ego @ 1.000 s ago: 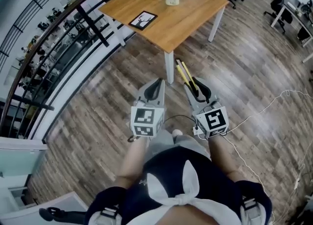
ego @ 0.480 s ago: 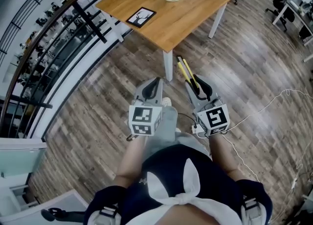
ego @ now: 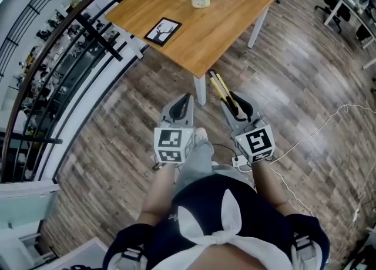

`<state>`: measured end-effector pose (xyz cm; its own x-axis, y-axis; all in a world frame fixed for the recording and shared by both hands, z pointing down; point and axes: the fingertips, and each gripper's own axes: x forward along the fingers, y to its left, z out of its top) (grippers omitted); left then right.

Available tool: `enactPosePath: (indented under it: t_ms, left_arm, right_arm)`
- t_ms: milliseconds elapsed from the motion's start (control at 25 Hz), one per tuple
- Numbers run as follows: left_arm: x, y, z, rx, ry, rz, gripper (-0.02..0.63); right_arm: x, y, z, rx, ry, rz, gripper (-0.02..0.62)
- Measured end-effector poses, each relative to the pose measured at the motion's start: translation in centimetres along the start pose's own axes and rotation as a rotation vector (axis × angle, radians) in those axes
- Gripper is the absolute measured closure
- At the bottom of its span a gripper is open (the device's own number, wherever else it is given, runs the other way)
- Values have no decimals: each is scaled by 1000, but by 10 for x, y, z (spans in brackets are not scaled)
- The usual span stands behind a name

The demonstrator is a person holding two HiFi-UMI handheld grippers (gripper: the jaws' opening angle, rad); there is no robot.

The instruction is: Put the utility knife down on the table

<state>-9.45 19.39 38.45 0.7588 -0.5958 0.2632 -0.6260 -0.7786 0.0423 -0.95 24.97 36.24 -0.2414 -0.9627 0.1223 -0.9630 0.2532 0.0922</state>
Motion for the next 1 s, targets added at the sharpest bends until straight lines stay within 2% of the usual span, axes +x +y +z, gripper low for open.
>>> enactPosePath:
  t_ms: [480,760,1000]
  left_arm:
    - [95,88,-11,-42,61,-11,581]
    - [124,133,16,-44,21,-13,581]
    - [137,156,25,-39,-4,-34,586]
  right_arm:
    - [130,-51,-11,6,40,16,472]
    - [177,-72,10,-25,31,-6,472]
    - [199,-80,20,-38,6,-50,472]
